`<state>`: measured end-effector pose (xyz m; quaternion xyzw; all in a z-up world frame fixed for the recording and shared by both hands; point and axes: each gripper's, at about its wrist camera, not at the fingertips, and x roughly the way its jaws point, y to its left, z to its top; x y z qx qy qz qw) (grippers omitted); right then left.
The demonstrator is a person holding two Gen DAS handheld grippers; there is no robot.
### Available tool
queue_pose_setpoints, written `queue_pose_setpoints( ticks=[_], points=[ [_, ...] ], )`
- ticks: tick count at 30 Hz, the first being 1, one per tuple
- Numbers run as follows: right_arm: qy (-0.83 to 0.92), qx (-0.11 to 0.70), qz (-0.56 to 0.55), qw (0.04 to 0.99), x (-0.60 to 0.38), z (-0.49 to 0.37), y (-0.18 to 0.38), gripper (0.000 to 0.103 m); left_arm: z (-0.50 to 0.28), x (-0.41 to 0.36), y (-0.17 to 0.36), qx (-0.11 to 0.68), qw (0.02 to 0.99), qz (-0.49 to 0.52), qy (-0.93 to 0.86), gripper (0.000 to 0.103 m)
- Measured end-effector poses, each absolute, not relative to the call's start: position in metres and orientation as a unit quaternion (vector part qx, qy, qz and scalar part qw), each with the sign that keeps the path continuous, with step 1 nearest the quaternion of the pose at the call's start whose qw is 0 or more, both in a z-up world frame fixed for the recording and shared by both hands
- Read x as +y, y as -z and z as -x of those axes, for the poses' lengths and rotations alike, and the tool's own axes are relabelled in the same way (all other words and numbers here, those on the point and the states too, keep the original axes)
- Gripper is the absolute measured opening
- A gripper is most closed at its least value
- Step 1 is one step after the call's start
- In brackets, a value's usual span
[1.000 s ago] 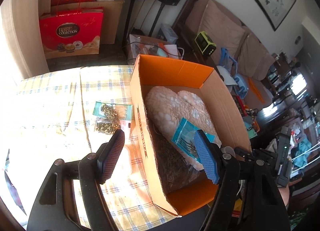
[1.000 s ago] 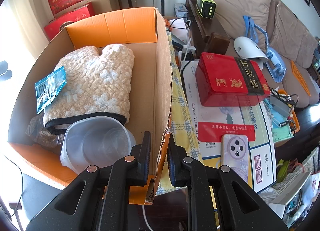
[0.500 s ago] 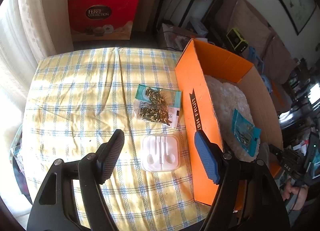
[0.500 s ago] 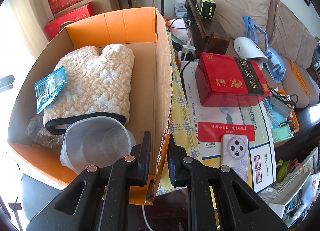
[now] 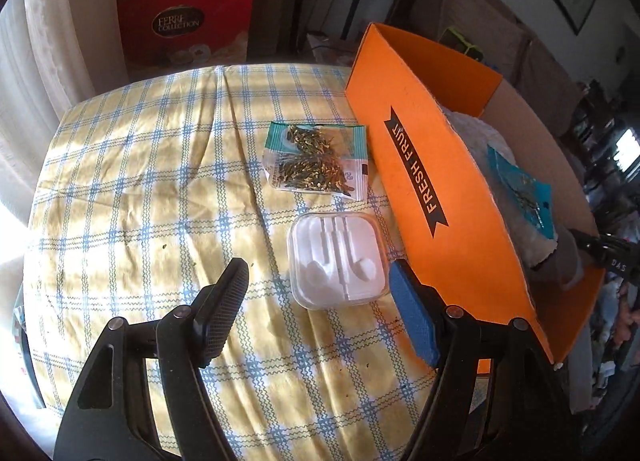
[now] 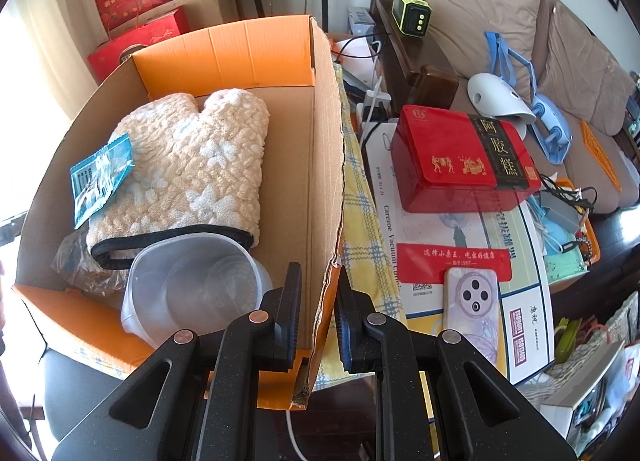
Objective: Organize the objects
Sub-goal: 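Move the left gripper back toward the white earphone case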
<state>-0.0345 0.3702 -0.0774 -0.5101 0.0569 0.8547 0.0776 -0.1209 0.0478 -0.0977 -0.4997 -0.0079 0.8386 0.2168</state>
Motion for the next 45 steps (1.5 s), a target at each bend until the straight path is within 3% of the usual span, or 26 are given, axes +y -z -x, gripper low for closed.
queue_pose_setpoints(
  ticks=[38, 42, 45],
  points=[
    [-0.854, 0.062, 0.512, 0.075, 0.369, 0.033, 0.078, 0.019, 0.125, 0.071, 0.123, 0.056, 0.189, 0.493, -0.847, 0.072],
    [-0.853, 0.061, 0.512, 0.075, 0.368, 0.033, 0.078, 0.019, 0.128, 0.065, 0.121, 0.035, 0.17, 0.494, -0.852, 0.061],
    [-0.853, 0.059, 0.513, 0.075, 0.368, 0.033, 0.079, 0.019, 0.128, 0.066, 0.122, 0.039, 0.163, 0.495, -0.852, 0.06]
  ],
)
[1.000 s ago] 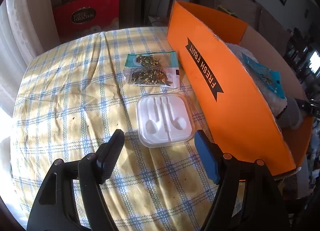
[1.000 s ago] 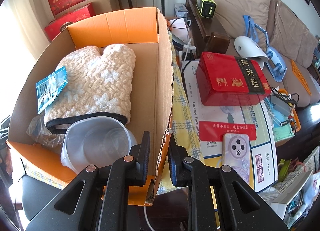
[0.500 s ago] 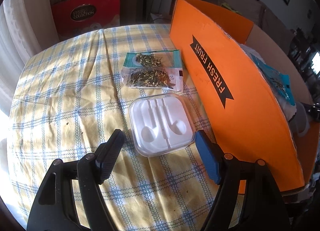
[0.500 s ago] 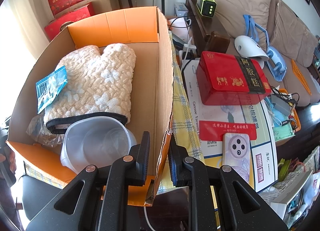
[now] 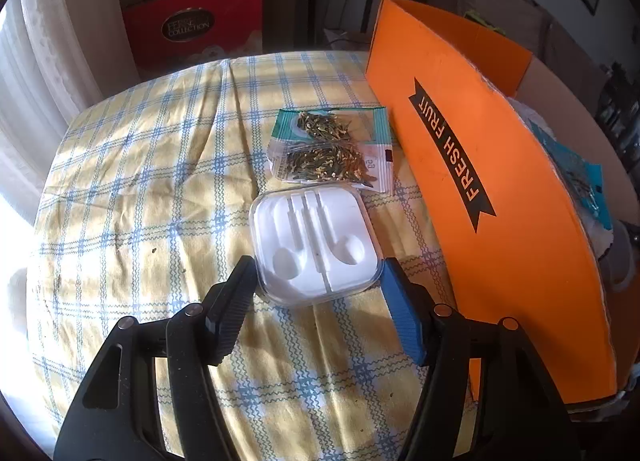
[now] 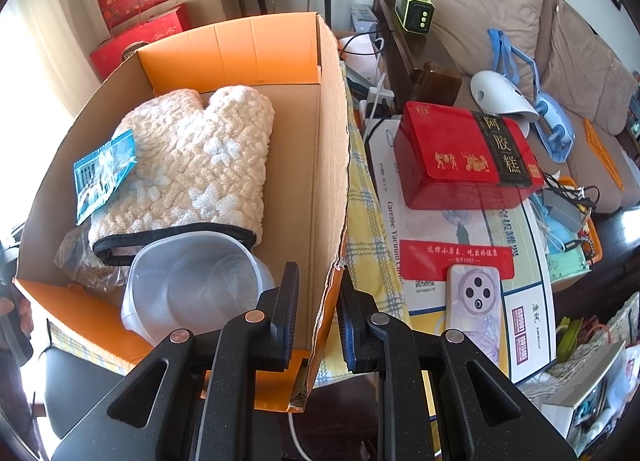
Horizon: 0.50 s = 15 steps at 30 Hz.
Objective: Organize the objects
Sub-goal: 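Move the left gripper back toward the white earphone case, then grasp the white earphone case with the left gripper and lift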
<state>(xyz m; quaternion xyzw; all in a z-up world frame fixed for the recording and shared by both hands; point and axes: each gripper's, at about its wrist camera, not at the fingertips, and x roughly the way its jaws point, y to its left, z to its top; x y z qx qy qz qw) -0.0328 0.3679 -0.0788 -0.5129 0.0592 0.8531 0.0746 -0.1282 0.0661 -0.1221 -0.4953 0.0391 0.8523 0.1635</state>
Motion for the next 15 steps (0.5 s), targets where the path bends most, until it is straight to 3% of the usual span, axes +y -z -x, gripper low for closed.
queue_pose_setpoints(
  ticks=[5, 9, 15],
  points=[
    [-0.854, 0.06, 0.512, 0.074, 0.367, 0.033, 0.079, 0.019, 0.125, 0.074, 0.124, 0.054, 0.156, 0.492, -0.855, 0.067],
    [-0.853, 0.06, 0.513, 0.074, 0.367, 0.033, 0.079, 0.019, 0.124, 0.075, 0.124, 0.061, 0.145, 0.487, -0.859, 0.06],
    [-0.853, 0.06, 0.513, 0.074, 0.367, 0.033, 0.079, 0.019, 0.128, 0.061, 0.12, 0.003, 0.153, 0.497, -0.854, 0.06]
  ],
)
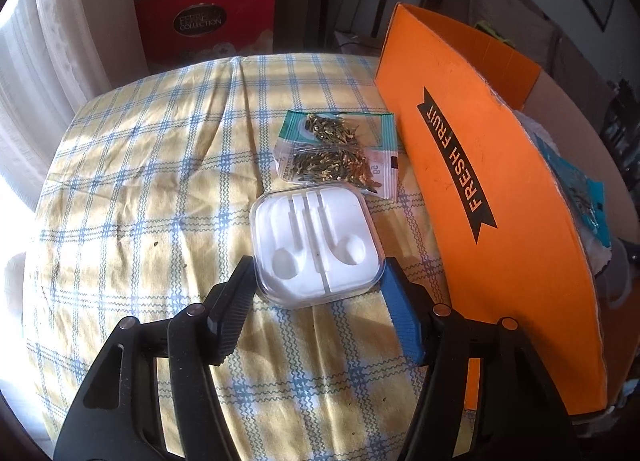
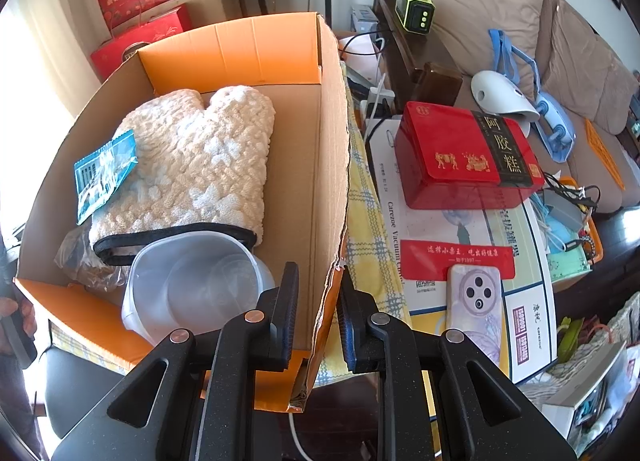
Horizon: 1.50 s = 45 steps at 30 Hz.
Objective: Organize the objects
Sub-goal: 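Grasp the white earphone case with the left gripper and lift, then carry the earphone case into the box and open the left gripper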
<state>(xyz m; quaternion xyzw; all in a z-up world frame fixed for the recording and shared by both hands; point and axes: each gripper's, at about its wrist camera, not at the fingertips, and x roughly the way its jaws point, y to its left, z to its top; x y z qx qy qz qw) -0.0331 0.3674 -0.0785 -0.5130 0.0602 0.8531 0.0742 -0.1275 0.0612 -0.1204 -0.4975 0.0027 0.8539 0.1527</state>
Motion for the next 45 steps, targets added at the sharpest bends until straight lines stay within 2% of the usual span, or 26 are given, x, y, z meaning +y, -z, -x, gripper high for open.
queue_pose_setpoints(
  ticks=[6, 14, 25, 33, 45],
  points=[
    [-0.853, 0.06, 0.513, 0.074, 0.368, 0.033, 0.079, 0.019, 0.122, 0.047, 0.104, -0.034, 0.151, 0.486, -0.86, 0.06],
    [-0.853, 0.06, 0.513, 0.074, 0.367, 0.033, 0.079, 0.019, 0.115, 0.035, 0.053, -0.069, 0.176, 0.454, -0.871, 0.06],
    [-0.853, 0.06, 0.513, 0.074, 0.367, 0.033, 0.079, 0.019, 0.108, 0.076, 0.001, -0.051, 0.227, 0.427, -0.874, 0.06],
    [-0.853, 0.06, 0.513, 0.074, 0.367, 0.033, 0.079, 0.019, 0.102, 0.135, -0.001, -0.017, 0.275, 0.43, -0.86, 0.06],
    [-0.853, 0.06, 0.513, 0.074, 0.367, 0.034, 0.079, 0.019, 0.099, 0.204, 0.03, 0.039, 0.295, 0.463, -0.835, 0.06]
  ],
)
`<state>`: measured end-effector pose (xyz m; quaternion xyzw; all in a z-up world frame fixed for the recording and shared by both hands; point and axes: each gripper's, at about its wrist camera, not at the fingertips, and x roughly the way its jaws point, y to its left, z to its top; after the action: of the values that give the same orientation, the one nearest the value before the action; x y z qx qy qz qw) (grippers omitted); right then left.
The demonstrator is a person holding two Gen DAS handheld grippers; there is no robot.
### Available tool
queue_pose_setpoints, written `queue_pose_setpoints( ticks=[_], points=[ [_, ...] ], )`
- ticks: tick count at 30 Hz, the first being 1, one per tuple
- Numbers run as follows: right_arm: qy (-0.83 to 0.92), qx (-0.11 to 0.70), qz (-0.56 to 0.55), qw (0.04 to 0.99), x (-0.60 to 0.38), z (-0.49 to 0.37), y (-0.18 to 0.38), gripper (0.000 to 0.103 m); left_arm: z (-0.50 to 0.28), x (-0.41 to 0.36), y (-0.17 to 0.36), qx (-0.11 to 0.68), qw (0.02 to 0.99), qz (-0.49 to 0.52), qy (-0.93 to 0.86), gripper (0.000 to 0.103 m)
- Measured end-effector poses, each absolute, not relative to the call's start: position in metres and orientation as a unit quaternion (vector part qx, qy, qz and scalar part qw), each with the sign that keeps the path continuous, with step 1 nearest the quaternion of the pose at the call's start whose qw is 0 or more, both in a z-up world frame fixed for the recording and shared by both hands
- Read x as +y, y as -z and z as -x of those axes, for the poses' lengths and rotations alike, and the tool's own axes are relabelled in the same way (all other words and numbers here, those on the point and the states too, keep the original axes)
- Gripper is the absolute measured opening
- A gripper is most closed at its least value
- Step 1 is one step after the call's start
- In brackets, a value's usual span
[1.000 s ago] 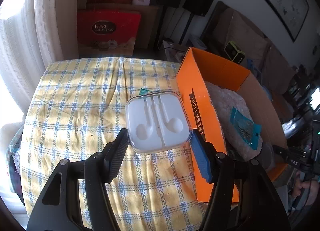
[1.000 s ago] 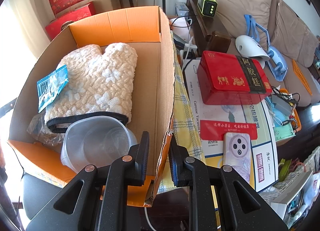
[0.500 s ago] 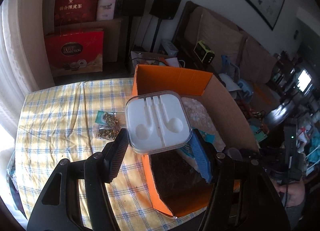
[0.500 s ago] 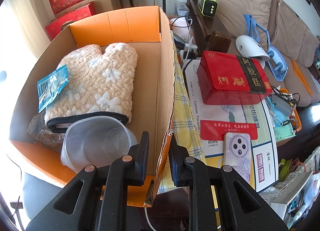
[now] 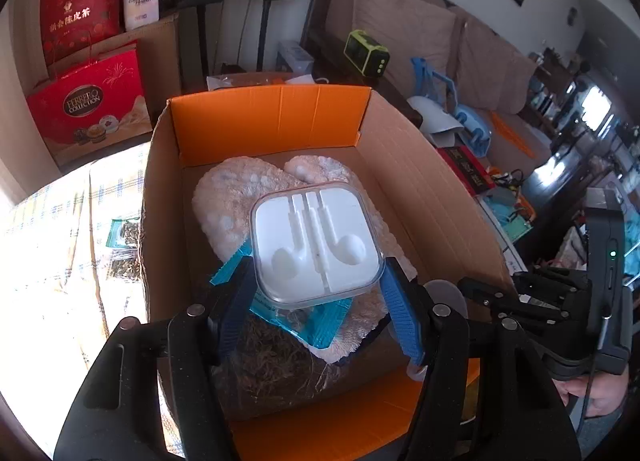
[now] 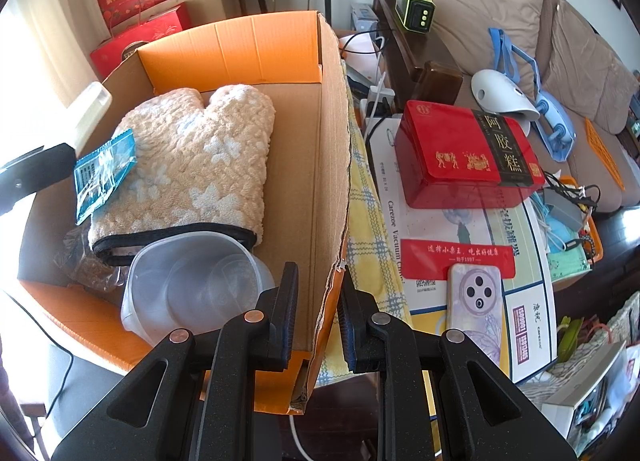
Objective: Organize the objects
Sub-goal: 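Carry the earphone case into the box and open the left gripper, then move the left gripper to the clear bag of brass pieces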
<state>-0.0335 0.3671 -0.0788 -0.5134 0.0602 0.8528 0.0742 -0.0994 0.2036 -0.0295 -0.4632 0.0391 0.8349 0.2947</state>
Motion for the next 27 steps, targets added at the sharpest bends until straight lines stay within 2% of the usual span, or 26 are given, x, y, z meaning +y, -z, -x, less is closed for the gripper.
queue_pose_setpoints(
  ticks=[7, 13, 18, 27],
  points=[
    [-0.852, 0.061, 0.514, 0.074, 0.366, 0.034, 0.08, 0.02, 0.099, 0.212, 0.045, 0.056, 0.292, 0.484, -0.823, 0.06],
    [-0.852, 0.061, 0.514, 0.074, 0.366, 0.033, 0.082, 0.02, 0.1, 0.198, 0.034, 0.042, 0.304, 0.486, -0.818, 0.064],
    [-0.852, 0.061, 0.514, 0.074, 0.366, 0.033, 0.082, 0.02, 0.104, 0.167, 0.006, 0.006, 0.302, 0.463, -0.833, 0.07],
    [-0.852, 0.061, 0.515, 0.074, 0.366, 0.033, 0.082, 0.02, 0.143, 0.096, -0.004, -0.039, 0.229, 0.461, -0.857, 0.071]
  ],
)
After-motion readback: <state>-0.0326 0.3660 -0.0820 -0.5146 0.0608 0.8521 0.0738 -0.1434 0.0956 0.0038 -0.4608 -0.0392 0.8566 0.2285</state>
